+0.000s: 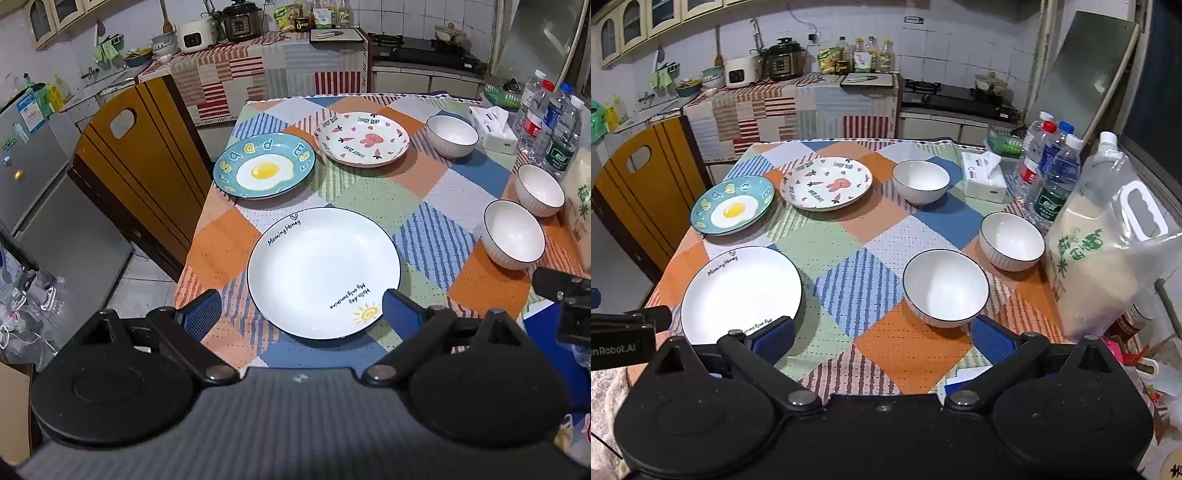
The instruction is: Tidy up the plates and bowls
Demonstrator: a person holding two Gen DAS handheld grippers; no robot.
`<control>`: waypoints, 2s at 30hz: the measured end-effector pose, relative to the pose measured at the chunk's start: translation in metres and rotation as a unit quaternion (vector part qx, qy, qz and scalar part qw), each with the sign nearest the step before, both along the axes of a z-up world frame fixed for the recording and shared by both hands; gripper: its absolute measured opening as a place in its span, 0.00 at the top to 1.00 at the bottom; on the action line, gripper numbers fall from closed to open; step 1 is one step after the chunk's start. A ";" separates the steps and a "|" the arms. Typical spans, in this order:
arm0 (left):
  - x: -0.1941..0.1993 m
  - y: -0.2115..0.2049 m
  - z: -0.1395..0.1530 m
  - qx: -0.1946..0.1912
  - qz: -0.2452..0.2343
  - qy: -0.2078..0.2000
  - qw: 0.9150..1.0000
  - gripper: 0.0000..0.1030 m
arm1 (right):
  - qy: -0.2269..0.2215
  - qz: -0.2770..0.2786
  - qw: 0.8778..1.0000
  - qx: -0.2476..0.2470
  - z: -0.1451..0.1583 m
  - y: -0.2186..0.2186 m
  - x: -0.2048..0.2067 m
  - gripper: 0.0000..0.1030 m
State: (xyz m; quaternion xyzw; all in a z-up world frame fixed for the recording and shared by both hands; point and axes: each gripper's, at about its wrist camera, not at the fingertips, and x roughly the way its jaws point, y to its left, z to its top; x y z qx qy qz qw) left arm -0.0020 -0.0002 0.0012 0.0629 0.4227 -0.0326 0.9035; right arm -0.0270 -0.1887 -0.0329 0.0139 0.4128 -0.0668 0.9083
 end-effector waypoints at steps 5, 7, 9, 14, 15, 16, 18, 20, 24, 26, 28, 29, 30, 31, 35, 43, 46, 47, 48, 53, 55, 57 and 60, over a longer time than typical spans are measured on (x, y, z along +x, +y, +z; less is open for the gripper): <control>0.000 -0.003 -0.009 -0.004 0.004 0.004 1.000 0.08 | 0.006 0.006 1.000 -0.018 -0.004 0.008 0.002 0.00; 0.004 -0.003 -0.012 -0.008 0.003 0.009 1.000 0.08 | 0.007 0.005 1.000 -0.019 -0.005 0.007 0.002 0.00; 0.004 0.001 -0.013 -0.009 0.001 0.011 1.000 0.08 | 0.004 0.010 1.000 -0.019 -0.004 -0.003 -0.004 0.00; 0.004 0.002 -0.012 -0.001 -0.003 0.015 1.000 0.08 | 0.012 0.006 1.000 -0.022 -0.007 -0.001 -0.002 0.00; 0.004 0.002 -0.012 -0.001 -0.005 0.017 1.000 0.08 | 0.015 0.004 1.000 -0.024 -0.008 -0.001 0.000 0.00; 0.004 0.002 -0.012 -0.001 -0.008 0.019 1.000 0.08 | 0.017 0.003 1.000 -0.025 -0.009 -0.001 0.000 0.00; 0.004 0.001 -0.010 -0.003 -0.013 0.026 1.000 0.08 | 0.021 0.002 0.999 -0.028 -0.010 -0.001 0.001 0.00; 0.003 0.001 -0.009 -0.006 -0.017 0.029 0.999 0.08 | 0.023 0.000 0.999 -0.030 -0.009 -0.001 0.001 0.00; 0.003 0.002 -0.009 -0.015 -0.021 0.036 0.999 0.08 | 0.024 0.000 0.999 -0.031 -0.008 -0.002 0.001 0.00; 0.003 0.002 -0.010 -0.015 -0.024 0.039 0.999 0.08 | 0.025 0.001 0.999 -0.031 -0.009 -0.001 0.001 0.00; 0.003 0.001 -0.011 -0.016 -0.027 0.040 0.999 0.08 | 0.027 0.002 0.999 -0.031 -0.010 -0.001 0.001 0.00; 0.003 0.002 -0.011 -0.018 -0.029 0.039 0.999 0.08 | 0.028 0.003 0.999 -0.031 -0.011 0.000 0.001 0.00; 0.003 0.001 -0.011 -0.020 -0.030 0.039 0.999 0.08 | 0.029 0.004 0.999 -0.031 -0.011 0.000 0.001 0.00; 0.002 0.001 -0.012 -0.020 -0.031 0.038 0.999 0.08 | 0.030 0.005 0.999 -0.031 -0.011 0.000 0.001 0.00; 0.001 -0.001 -0.011 -0.014 -0.034 0.032 0.999 0.08 | 0.032 0.004 0.999 -0.034 -0.012 0.001 0.002 0.00; 0.001 0.000 -0.012 -0.012 -0.030 0.032 0.999 0.08 | 0.032 0.006 0.999 -0.033 -0.014 0.002 0.001 0.00; 0.002 0.002 -0.013 -0.018 -0.026 0.035 0.999 0.08 | 0.033 0.008 0.999 -0.033 -0.014 0.002 0.002 0.00; 0.002 0.003 -0.014 -0.020 -0.025 0.035 0.999 0.08 | 0.034 0.008 0.999 -0.033 -0.014 0.002 0.002 0.00; 0.001 0.004 -0.015 -0.021 -0.025 0.034 0.999 0.08 | 0.033 0.008 0.999 -0.033 -0.014 0.002 0.002 0.00; -0.002 0.004 -0.016 -0.009 -0.027 0.015 0.999 0.08 | 0.033 0.008 0.999 -0.033 -0.014 0.002 0.002 0.00; -0.003 0.004 -0.014 -0.013 -0.031 0.009 0.999 0.08 | 0.033 0.009 0.999 -0.033 -0.014 0.002 0.002 0.00; -0.005 0.005 -0.011 -0.026 -0.035 0.004 0.999 0.08 | 0.033 0.009 0.999 -0.034 -0.014 0.003 0.002 0.00; -0.007 0.005 -0.009 -0.033 -0.040 0.002 0.999 0.08 | 0.034 0.011 0.999 -0.034 -0.015 0.003 0.003 0.00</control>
